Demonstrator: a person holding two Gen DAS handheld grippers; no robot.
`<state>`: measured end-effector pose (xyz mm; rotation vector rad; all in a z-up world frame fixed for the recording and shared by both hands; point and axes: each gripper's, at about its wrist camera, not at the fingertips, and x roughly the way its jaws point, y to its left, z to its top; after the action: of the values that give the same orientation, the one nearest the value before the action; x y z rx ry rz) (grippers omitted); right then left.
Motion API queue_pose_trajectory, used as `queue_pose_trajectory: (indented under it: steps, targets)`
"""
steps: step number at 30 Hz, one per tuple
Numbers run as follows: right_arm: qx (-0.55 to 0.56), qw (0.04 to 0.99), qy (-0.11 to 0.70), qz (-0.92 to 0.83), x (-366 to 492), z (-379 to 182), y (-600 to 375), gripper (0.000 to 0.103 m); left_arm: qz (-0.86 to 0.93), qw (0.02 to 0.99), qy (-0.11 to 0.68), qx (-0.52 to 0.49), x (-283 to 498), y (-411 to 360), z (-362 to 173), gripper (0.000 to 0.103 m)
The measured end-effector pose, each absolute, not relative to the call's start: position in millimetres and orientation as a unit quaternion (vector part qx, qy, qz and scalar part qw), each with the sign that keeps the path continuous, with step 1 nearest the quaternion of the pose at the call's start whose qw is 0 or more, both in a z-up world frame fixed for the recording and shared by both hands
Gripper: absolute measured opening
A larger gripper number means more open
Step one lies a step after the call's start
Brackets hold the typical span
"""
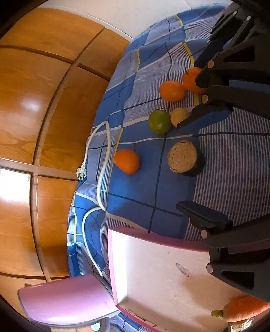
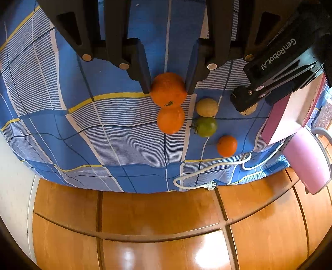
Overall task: Organize fruits
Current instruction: 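Grasp the second cut slice with the left tool while the right tool grasps an orange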
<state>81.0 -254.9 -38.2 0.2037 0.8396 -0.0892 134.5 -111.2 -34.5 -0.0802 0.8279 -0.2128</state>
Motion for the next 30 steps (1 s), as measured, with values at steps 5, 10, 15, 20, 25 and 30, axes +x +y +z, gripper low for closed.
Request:
queue_pose_trajectory:
  steps: [5, 10, 15, 20, 25, 30]
  targets:
    - [0.097, 0.907, 0.407, -0.042, 81.2, -38.0, -254.7, 0.034, -0.087, 0.908, 0.408, -0.022, 140.0, -114.7, -37.3, 0.063]
    - [0.093, 0.908, 0.407, -0.042, 81.2, -37.8, -253.4, 0.034, -0.093, 0.911, 0.401, -0.030, 137.8, -109.5, -35.4, 0.035]
    - [0.091, 0.908, 0.407, -0.043, 81.0, -38.0, -252.8, 0.034, -0.116, 0.912, 0.392, -0.030, 130.7, -104.6, -32.5, 0.035]
    - [0.093, 0.907, 0.408, -0.042, 80.5, -38.2, -252.7, 0.034, -0.136, 0.916, 0.375, -0.034, 118.5, -94.1, -25.8, 0.035]
    - [0.098, 0.907, 0.407, -0.042, 80.3, -37.9, -254.3, 0.034, -0.168, 0.915, 0.364, -0.044, 100.1, -81.5, -18.7, 0.035]
    - [0.106, 0.907, 0.405, -0.041, 78.5, -36.7, -258.0, 0.034, -0.188, 0.914, 0.355, -0.057, 78.3, -74.5, -8.6, 0.035]
